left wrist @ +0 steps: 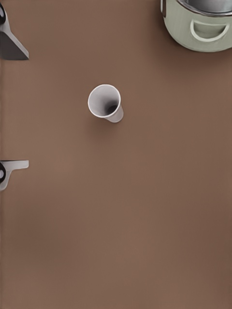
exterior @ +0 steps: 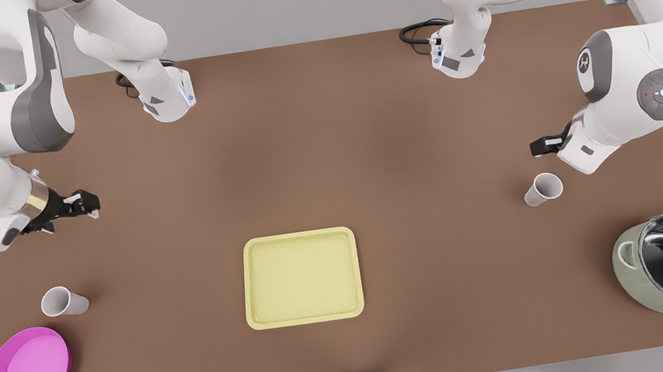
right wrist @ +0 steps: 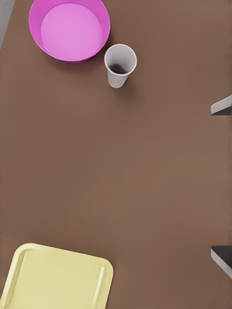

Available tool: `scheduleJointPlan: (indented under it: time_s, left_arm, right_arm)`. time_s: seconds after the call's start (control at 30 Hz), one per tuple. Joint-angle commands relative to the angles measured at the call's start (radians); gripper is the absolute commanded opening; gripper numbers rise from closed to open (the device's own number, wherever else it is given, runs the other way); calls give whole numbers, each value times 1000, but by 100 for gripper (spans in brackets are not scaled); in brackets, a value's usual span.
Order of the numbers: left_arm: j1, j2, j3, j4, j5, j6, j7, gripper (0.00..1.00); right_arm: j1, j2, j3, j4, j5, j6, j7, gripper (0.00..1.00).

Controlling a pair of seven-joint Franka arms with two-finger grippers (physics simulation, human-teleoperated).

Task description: Use both arms to respectively pick up the white IKEA cups from the middle-left and middle-right positions, then place the white IKEA cups onto the middle-middle tray, ensuring that the cups remain upright and do not tip over

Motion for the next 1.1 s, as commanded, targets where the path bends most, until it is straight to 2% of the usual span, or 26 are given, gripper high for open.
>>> scheduleJointPlan:
  time_s: [0.0,0.07,0.13,0.2,0.23,0.3,0.43,0.47,0.53,0.7,0.93,1.0,1.07]
  left_arm:
    - [-1,-3,1,-3,0,6,-8,100]
    - [0,-3,8,-12,-12,29,-4,100]
    - [0,-4,100,-197,-60,296,40,100]
    - [6,0,204,-443,-92,665,237,100]
    - [6,8,218,-472,-92,698,245,100]
    - [12,33,244,-490,-94,716,243,100]
    - [34,39,257,-567,-149,733,242,100]
    - [34,51,257,-567,-153,792,240,100]
    - [34,73,257,-567,-181,875,240,100]
    - [54,117,257,-570,-183,876,240,100]
    - [51,188,255,-593,-232,882,240,100]
    - [51,191,255,-592,-232,881,240,77]
    - [49,201,254,-592,-232,882,237,64]
  right_arm:
    - [0,0,-1,1,11,12,-39,100]
    - [-8,16,-4,8,9,12,-40,100]
    - [-43,71,-4,28,-4,12,-49,100]
    - [-127,222,-16,125,-17,15,-99,100]
    - [-164,268,-19,160,-18,32,-118,100]
    - [-226,344,-47,173,-49,133,-192,100]
    - [-303,546,-62,286,-38,208,-192,100]
    - [-306,583,-62,312,-38,246,-194,100]
    - [-306,614,-64,317,-40,305,-194,100]
    - [-309,729,-62,370,-38,411,-192,100]
    - [-368,746,-61,295,-43,463,-223,100]
    - [-367,749,-61,295,-41,463,-220,100]
    - [-364,750,-61,294,-41,463,-214,100]
